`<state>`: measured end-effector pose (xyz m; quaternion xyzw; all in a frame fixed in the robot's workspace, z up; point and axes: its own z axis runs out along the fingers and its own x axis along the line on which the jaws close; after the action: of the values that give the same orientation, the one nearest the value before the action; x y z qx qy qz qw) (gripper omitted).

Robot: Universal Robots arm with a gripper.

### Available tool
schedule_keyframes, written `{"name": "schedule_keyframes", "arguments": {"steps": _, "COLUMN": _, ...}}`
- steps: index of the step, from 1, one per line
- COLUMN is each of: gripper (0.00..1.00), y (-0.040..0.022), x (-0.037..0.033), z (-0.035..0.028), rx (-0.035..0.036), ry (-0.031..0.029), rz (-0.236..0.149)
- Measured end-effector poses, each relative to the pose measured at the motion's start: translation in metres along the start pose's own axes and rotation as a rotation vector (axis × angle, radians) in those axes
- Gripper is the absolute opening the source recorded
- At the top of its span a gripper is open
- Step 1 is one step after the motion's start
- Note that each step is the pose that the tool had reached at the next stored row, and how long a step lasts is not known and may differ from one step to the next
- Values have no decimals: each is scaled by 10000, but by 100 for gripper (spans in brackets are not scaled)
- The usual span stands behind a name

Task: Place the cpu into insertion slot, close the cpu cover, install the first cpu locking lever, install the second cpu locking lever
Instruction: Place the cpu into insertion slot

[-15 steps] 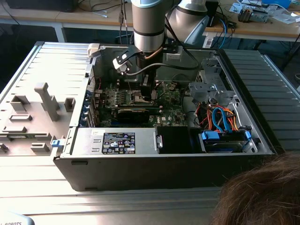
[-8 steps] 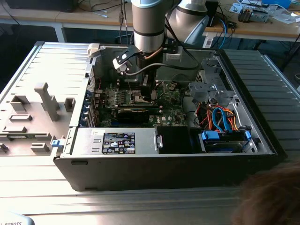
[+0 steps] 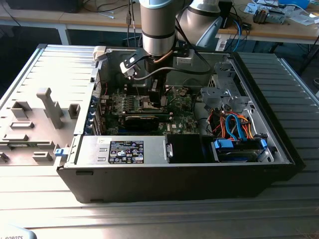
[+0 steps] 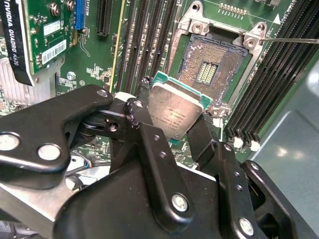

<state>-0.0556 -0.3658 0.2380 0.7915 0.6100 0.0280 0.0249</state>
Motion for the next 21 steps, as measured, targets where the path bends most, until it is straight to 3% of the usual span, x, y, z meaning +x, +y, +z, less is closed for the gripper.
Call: {"name": "schedule_keyframes", "arguments": {"steps": 21, "gripper": 55, "y": 0, "x": 0, "z": 5, "rx": -3, "ry": -17, "rz": 220}}
